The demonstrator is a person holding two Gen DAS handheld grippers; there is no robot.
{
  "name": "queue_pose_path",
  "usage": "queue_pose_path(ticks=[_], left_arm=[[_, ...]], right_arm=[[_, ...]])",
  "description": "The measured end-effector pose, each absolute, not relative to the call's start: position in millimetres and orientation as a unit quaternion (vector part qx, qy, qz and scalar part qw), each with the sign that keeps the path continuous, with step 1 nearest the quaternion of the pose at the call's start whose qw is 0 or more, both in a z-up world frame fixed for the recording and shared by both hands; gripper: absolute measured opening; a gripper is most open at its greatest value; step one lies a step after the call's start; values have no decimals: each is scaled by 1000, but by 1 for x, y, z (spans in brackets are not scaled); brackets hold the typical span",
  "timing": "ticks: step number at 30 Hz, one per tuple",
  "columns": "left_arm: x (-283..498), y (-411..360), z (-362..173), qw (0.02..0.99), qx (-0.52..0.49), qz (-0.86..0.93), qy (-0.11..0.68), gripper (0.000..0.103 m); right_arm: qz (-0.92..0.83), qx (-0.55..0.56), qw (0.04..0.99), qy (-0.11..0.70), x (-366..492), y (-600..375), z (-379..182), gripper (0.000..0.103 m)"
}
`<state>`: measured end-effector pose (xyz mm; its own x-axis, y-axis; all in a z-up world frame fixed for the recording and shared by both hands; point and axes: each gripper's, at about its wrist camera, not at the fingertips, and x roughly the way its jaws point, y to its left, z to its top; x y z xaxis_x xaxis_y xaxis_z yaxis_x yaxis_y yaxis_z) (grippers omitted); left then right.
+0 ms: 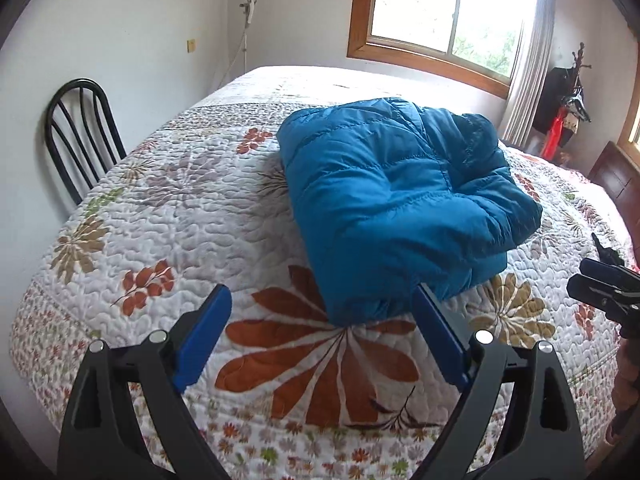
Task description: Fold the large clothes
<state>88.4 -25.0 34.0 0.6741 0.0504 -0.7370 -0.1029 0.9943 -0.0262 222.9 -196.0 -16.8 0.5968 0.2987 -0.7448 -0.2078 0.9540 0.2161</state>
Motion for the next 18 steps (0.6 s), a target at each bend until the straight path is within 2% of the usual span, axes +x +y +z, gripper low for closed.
queue_pose_path(ticks=[18], left_arm=[[22, -38, 45, 914, -5, 95, 395, 91]], right_arm=[[80, 23, 902, 423, 164, -173, -21, 99]])
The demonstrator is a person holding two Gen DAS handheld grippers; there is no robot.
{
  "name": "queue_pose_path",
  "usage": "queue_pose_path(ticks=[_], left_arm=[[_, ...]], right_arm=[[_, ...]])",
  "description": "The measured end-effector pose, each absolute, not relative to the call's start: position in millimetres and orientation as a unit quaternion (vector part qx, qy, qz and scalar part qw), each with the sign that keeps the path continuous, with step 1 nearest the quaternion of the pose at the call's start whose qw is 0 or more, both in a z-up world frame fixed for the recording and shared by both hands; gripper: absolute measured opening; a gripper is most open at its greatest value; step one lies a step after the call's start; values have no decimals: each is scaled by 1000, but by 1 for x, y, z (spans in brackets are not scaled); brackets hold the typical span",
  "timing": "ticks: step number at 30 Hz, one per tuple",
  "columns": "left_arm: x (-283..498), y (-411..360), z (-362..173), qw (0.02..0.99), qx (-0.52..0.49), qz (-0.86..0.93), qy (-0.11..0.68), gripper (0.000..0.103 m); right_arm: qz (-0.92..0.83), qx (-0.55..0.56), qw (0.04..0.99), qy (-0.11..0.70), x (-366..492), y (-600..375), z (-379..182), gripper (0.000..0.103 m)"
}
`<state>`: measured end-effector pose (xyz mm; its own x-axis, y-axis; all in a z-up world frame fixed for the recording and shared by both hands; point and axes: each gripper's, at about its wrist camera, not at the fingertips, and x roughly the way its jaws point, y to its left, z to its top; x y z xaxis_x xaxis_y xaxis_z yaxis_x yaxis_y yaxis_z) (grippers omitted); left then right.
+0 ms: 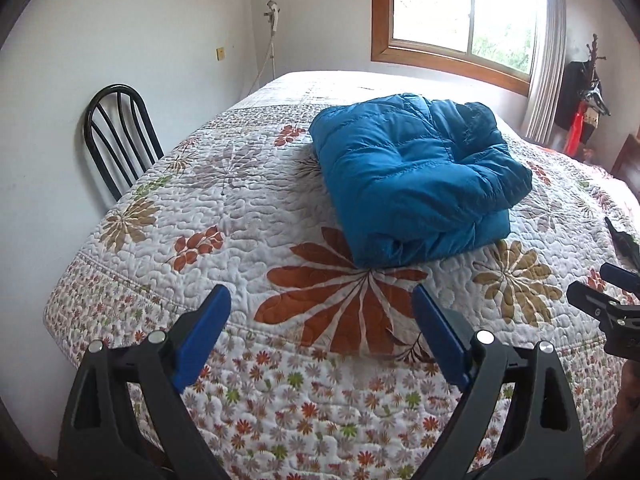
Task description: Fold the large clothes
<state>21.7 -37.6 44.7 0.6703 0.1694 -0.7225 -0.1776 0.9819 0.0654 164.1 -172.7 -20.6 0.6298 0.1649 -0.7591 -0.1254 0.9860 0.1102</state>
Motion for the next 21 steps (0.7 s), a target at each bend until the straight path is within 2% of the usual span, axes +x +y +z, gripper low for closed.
queue_pose_path(ticks=[21], left_arm=[[-22, -50, 57, 922, 7, 102, 373, 91]], right_arm=[[66, 3, 911, 407, 124, -155, -9, 99]])
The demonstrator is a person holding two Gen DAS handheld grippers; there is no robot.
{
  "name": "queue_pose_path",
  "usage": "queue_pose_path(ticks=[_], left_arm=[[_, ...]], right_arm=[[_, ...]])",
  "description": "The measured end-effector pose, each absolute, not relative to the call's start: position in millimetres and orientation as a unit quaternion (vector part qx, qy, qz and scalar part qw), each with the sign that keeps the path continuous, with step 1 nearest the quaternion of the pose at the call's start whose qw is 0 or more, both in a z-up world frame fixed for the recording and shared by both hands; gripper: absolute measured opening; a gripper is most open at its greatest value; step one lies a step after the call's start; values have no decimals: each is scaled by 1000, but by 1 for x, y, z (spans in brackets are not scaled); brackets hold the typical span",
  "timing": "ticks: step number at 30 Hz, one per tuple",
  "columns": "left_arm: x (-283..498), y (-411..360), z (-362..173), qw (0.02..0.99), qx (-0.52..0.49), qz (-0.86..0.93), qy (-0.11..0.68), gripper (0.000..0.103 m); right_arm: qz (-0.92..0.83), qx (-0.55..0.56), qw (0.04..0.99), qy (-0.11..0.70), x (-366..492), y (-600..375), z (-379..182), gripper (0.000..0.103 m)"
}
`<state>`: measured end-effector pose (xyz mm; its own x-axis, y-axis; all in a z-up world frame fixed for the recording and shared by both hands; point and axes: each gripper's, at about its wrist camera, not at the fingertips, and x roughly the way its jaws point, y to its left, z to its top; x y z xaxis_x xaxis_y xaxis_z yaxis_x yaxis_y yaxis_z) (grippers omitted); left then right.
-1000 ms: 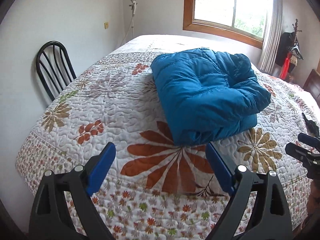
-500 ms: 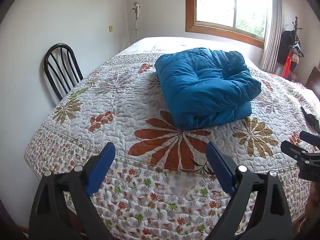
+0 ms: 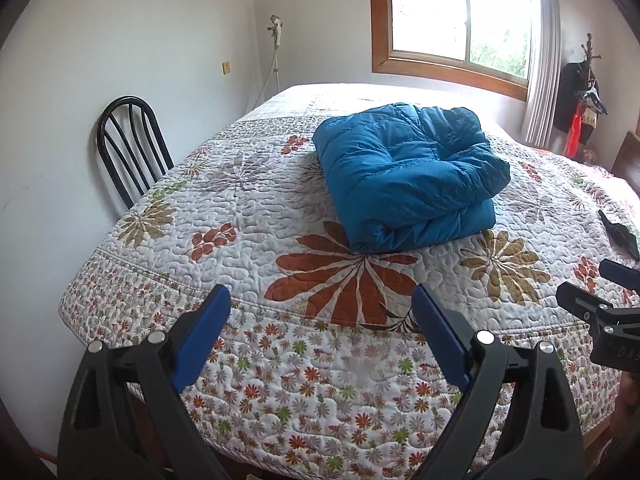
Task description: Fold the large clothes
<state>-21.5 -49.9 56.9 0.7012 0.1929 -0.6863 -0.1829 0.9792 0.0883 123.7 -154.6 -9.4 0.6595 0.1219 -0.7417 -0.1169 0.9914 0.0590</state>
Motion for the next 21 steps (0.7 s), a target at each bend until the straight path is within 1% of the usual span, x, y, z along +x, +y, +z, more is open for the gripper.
queue_pose_path(ticks=[21], left_arm=[[-25, -48, 56, 921, 9, 107, 374, 91]], right_arm=[[71, 8, 911, 407, 121, -153, -7, 99]])
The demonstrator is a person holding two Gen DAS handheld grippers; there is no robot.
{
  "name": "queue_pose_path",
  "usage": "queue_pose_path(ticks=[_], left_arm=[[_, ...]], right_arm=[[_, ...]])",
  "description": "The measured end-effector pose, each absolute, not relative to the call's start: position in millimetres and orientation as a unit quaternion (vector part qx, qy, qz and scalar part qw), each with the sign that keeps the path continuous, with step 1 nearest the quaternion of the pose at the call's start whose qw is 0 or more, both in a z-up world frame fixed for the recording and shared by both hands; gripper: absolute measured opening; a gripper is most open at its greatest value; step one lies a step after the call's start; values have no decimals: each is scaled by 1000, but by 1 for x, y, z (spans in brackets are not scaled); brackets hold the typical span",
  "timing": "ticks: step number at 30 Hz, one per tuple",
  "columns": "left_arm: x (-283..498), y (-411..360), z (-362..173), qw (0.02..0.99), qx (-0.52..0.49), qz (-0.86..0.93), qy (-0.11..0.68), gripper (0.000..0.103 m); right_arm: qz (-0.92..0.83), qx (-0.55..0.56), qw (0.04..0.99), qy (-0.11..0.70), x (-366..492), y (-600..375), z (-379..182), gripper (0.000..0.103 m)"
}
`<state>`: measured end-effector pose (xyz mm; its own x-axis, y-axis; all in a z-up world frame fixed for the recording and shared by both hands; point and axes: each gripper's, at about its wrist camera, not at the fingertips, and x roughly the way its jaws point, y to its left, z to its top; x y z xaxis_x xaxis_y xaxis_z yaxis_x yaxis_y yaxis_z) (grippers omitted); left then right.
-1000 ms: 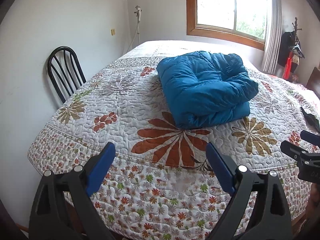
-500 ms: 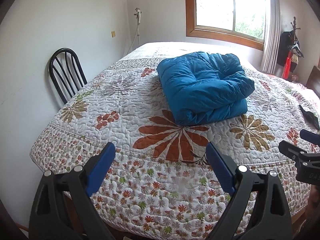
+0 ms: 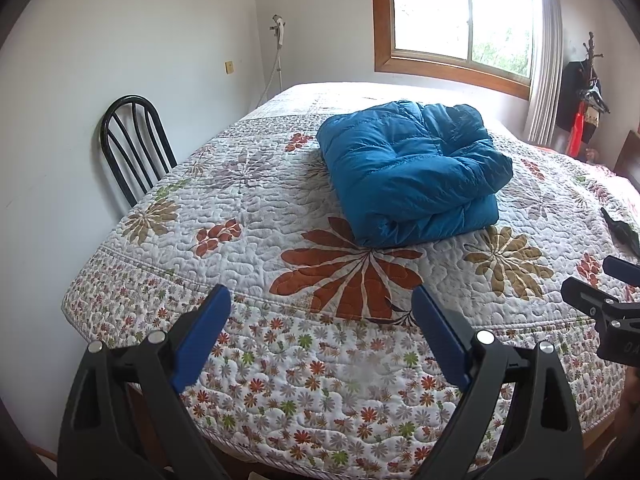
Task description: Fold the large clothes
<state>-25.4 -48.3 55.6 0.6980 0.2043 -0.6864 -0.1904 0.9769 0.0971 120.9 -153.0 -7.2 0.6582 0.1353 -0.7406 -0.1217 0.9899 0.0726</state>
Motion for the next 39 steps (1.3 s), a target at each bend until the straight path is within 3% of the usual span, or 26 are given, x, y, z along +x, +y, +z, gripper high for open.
queue_pose_path(ticks=[39], left_arm=[[-23, -43, 53, 921, 11, 112, 373, 91]], right_arm=[[82, 13, 909, 409, 123, -153, -11, 99]])
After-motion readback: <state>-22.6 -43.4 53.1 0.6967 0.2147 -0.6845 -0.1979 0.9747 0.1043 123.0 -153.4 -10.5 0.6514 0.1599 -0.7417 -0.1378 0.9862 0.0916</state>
